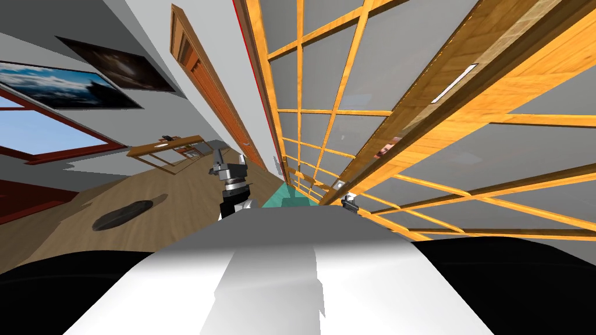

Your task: Pull the door open

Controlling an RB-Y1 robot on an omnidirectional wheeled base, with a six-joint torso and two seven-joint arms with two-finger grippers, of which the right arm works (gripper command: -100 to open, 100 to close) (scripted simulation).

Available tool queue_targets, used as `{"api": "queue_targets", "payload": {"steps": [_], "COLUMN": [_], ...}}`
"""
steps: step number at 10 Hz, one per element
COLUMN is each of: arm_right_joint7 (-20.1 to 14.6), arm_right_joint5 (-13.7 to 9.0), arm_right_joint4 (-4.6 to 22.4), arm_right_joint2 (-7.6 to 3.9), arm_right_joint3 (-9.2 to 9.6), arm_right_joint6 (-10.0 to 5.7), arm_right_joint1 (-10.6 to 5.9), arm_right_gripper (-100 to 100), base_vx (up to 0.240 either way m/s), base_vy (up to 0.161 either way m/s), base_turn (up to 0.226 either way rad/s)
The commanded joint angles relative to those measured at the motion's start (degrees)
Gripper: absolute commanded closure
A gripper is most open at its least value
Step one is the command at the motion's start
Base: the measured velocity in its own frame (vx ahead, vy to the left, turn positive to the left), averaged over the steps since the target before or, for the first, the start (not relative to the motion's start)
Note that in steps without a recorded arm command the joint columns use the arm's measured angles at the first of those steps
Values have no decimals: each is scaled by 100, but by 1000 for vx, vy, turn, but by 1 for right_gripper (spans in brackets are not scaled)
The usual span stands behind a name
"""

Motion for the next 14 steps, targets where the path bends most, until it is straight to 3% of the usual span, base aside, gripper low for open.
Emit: {"api": "queue_targets", "payload": {"steps": [1, 5, 9, 11, 14], "arm_right_joint7": [-3, -19, -110, -110, -333], "arm_right_joint5": [-16, 11, 103, 103, 369], "arm_right_joint4": [15, 63, 108, 108, 28], "arm_right_joint2": [-25, 16, -27, -27, -202], "arm_right_joint3": [-32, 64, 211, 211, 491], "arm_right_joint6": [-30, 0, -25, -25, -84], "arm_right_joint1": [23, 169, 332, 332, 264], "arm_right_gripper": [100, 100, 100, 100, 100], "base_vx": [-9, -108, -220, -117, -164], "base_vy": [3, 26, 25, 3, -23], "base_turn": [1, -16, -31, 7, 133]}}
